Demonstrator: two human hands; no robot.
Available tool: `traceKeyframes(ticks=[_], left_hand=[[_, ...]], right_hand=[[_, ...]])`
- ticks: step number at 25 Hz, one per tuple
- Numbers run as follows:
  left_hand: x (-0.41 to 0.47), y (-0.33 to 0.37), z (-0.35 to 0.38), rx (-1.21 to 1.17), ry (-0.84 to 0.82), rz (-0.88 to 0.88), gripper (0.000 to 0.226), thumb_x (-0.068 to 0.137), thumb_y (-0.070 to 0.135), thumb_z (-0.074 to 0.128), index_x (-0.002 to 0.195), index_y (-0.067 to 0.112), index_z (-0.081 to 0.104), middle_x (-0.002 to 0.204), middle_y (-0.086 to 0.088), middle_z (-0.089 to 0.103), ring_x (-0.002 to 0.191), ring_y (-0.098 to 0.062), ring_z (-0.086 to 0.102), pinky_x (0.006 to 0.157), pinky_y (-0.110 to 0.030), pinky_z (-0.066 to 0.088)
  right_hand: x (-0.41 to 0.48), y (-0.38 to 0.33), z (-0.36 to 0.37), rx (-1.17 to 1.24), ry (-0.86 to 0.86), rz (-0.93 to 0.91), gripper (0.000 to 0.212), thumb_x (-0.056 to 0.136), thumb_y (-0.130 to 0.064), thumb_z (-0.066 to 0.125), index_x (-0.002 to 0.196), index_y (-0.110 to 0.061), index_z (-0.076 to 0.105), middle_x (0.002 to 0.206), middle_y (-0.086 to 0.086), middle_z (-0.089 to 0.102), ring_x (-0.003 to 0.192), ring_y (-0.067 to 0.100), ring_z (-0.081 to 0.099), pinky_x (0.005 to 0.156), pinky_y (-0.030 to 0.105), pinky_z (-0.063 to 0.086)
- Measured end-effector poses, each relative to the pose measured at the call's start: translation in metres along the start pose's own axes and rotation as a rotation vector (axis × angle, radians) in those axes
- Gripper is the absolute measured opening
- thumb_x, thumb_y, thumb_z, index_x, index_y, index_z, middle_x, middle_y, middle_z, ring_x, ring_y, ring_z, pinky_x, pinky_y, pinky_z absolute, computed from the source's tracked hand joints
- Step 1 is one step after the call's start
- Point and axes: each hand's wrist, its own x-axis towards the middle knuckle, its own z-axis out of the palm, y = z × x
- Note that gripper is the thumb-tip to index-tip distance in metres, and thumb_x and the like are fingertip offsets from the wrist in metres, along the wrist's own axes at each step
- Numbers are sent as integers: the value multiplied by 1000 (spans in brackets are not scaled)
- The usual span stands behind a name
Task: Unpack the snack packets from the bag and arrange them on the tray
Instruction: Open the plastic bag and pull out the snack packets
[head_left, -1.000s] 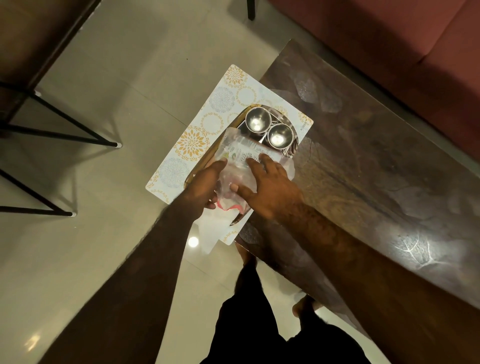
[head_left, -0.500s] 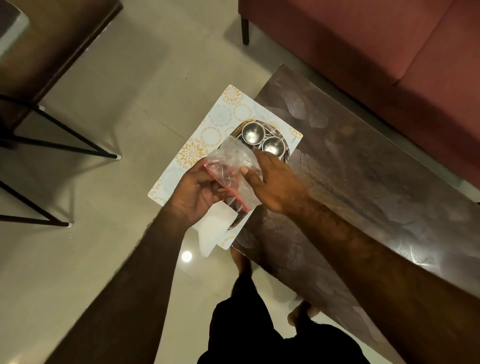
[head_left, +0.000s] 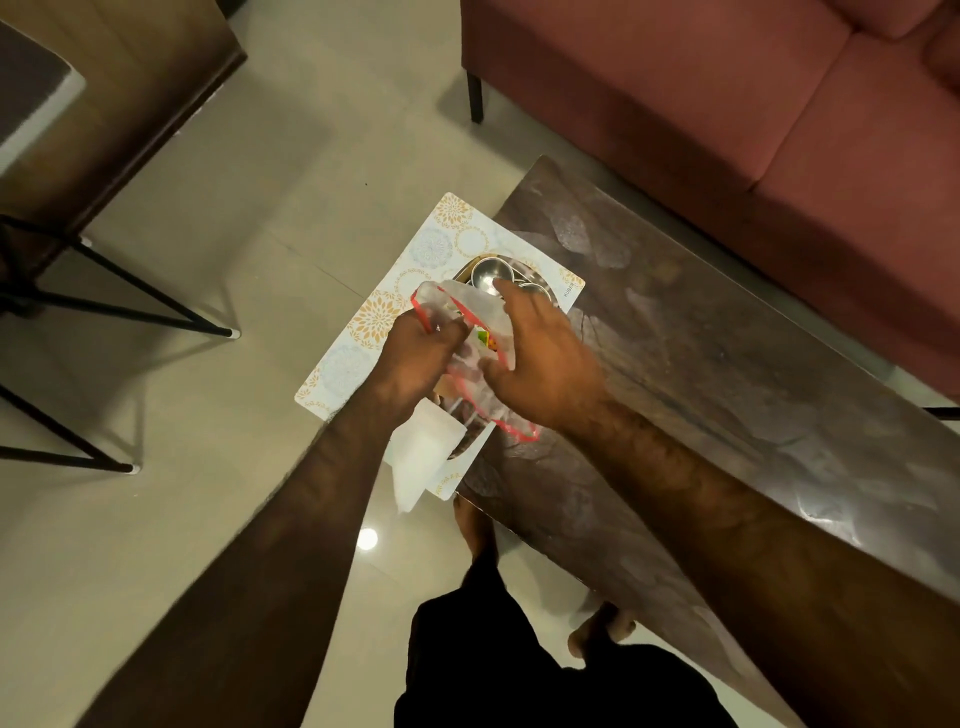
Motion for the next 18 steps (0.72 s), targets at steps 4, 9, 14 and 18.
traceKeyframes(ticks=[4,9,14,18], left_hand=[[-11,4,-18,114,71,73,25,89,9,67,95,33,62,95,5,71,69,-18,76,50,-33,61],[-20,8,-44,437,68,-17,32,78,16,66,106,25,54,89,-5,65,47,-22,72,49,-43,63],[-24,16,-32,410,21,-9,41,85,27,57,125,25,49,86,-9,72,53,-26,75,63,-56,64],[-29,13,-29,487,36,48,32,94,25,58,125,27,49,100,-5,71,56,-22,75,64,-47,66]], right_hand=[[5,8,-14,-31,147,107,73,91,-6,64,158,-22,40,147,7,55,132,28,56,100,48,57],[9,19,-45,4,273,141,63,93,0,61,150,-24,50,139,6,59,125,26,59,93,41,55],[-10,-9,-50,-104,330,-231,39,75,2,66,109,-16,72,109,4,66,104,26,57,73,34,47],[3,-26,-20,-273,-101,-267,40,88,-16,73,128,-23,71,125,3,72,115,24,66,89,34,54]])
